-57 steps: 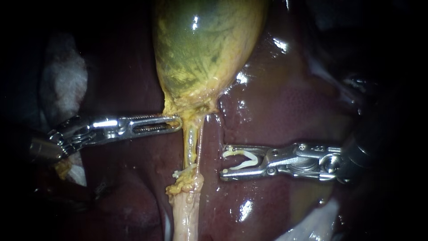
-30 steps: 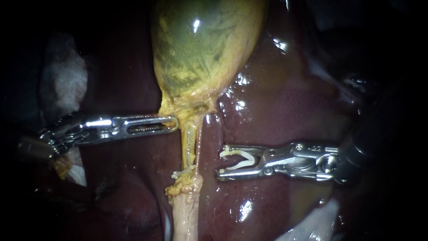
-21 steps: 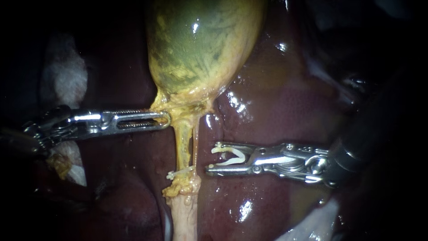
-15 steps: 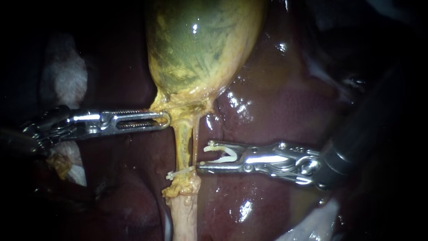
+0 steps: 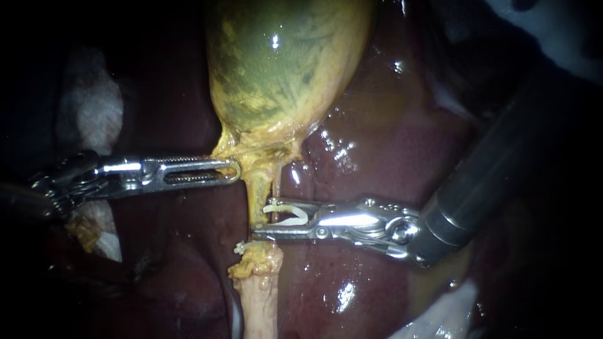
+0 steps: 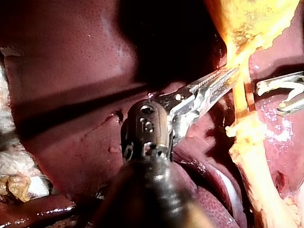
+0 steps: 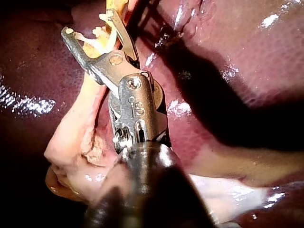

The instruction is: Clipping second clip left tube

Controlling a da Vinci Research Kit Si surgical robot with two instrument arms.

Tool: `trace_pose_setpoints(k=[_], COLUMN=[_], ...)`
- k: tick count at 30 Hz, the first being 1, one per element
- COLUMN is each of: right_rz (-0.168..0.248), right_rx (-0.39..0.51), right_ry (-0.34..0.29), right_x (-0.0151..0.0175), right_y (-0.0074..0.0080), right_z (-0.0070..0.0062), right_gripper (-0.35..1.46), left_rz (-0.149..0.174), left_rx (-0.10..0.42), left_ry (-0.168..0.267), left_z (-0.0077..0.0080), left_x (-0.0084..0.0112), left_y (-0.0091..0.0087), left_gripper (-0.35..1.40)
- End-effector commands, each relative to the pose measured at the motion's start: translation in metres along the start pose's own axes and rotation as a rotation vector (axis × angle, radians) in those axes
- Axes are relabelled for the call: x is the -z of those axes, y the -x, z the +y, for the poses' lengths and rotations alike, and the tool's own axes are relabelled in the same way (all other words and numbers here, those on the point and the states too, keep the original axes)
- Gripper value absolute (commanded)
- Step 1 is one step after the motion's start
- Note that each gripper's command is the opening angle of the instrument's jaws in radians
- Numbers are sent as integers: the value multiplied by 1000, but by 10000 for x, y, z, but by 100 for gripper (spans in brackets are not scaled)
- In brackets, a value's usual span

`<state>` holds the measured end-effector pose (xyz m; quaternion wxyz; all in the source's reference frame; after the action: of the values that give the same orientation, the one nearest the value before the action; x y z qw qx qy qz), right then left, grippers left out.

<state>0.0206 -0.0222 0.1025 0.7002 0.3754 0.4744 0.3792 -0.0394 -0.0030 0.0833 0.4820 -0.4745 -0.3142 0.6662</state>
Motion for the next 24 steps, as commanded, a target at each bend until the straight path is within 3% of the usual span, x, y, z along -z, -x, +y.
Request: trace_pose_setpoints(k=[1,9,24], right_rz=[1,6,5], right_rx=[-3,-8,-6], right_ry=[1,5,3], right_x=[-3,-20,-16], right_y=[3,27,38], right_z=[2,20,33], right_gripper=[58,58,54], left_rz=[0,0,0], left_rx=[-1,0,-3], left_ry=[0,0,1], left_z=[0,3,10], left_x=[0,0,1], left_y=[0,0,-2], left_gripper=[-6,-5,-5])
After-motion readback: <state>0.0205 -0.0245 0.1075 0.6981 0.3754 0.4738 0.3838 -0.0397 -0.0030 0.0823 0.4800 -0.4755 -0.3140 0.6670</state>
